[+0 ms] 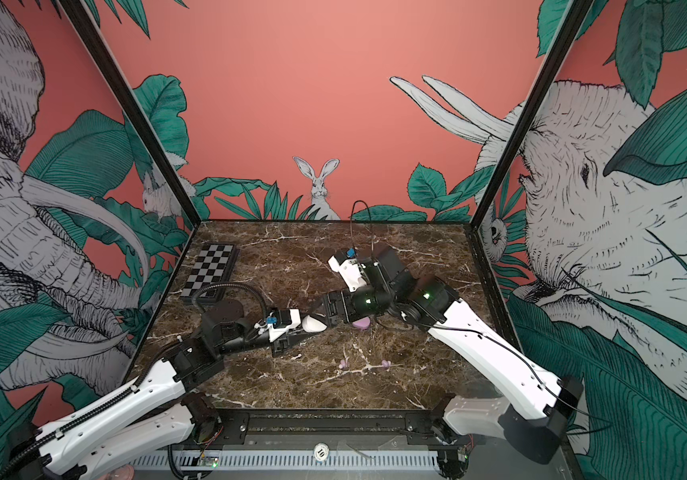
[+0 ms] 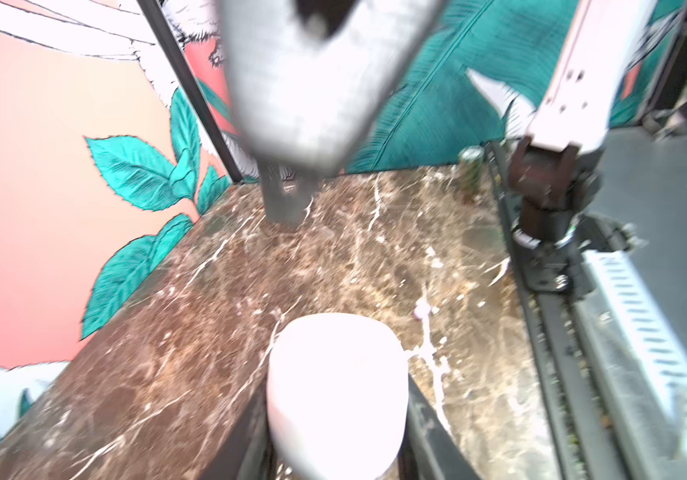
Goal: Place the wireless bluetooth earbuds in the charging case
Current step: 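Pull the lid open with the left gripper while the right gripper holds the base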
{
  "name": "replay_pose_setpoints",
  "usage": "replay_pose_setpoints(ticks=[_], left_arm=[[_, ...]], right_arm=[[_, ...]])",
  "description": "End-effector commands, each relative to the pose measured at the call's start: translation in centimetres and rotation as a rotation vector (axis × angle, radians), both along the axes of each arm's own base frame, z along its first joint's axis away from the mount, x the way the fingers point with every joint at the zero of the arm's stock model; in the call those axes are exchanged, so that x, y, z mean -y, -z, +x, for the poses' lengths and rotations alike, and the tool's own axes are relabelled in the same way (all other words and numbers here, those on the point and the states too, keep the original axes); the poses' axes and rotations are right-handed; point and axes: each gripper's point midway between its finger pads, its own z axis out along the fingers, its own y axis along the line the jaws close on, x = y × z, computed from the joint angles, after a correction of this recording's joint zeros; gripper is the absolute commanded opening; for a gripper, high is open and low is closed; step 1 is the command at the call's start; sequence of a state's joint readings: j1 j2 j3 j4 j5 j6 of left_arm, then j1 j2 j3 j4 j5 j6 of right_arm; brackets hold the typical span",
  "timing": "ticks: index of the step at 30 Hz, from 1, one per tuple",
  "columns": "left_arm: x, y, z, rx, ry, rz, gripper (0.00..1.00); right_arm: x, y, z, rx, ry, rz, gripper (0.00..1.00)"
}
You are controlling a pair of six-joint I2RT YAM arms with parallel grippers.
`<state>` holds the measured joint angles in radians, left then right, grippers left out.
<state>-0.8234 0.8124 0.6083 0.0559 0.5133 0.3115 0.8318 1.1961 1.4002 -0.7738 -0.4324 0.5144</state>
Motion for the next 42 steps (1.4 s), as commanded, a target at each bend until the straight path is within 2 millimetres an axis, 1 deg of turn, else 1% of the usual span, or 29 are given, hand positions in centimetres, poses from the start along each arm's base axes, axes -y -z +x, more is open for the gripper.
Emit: replay_pose_setpoints(ticks=[1,2,3,5,8,11,14,18,22,30,35,42], left_arm=[[0.1,-2.2,-2.8,-0.166,0.112,-0.058,0.00],[0.2,-2.4,-3.2,-0.206,0.133,-0.062,0.00],[0.2,-2.7,-3.6,-0.237,0.153,-0.066,0.00],[0.4,-3.1,-4.2,-0.314,0.202,-0.069,0.00],[0.6,-3.2,-4.6,-0.409,0.269,-0.055,0.00],[0.6,-3.2,-4.8,-0.423,0.301,-0.045,0.00],[0.4,-3.0,-4.6,-0.404,0.284,-0.043,0.00],[0.6,-2.3,-4.6,-0.442,0.292,-0.020,0.00],[0.7,-2.4,-4.7,-0.459,0.311,-0.017,0.00],[0.6,-2.4,-4.7,-0.450,0.305,-0.012,0.00],[0.6,-2.5,-4.8,-0.449,0.312,-0.012,0.00],[0.5,-2.6,-4.9,-0.438,0.318,-0.010,0.00]], right_arm=[[1.7,-0.6,0.4,0.195,-0.012,-0.029,0.98],[1.9,-0.7,0.4,0.238,-0.023,-0.022,0.98],[1.9,-0.1,0.2,0.259,-0.042,-0.024,0.98],[1.6,-0.1,-0.7,0.306,-0.102,-0.010,0.98],[1.1,-0.1,-1.3,0.357,-0.156,-0.004,0.98],[0.8,0.3,-1.9,0.380,-0.194,-0.014,0.98],[0.6,-0.1,-2.8,0.411,-0.230,0.007,0.98],[0.4,0.3,-3.8,0.427,-0.269,0.018,0.98],[0.5,1.6,-3.8,0.420,-0.273,-0.027,0.98],[0.1,2.9,-4.6,0.418,-0.307,-0.071,0.98],[0.1,3.8,-4.5,0.423,-0.304,-0.111,0.98],[0.4,4.5,-3.6,0.438,-0.268,-0.160,0.98]])
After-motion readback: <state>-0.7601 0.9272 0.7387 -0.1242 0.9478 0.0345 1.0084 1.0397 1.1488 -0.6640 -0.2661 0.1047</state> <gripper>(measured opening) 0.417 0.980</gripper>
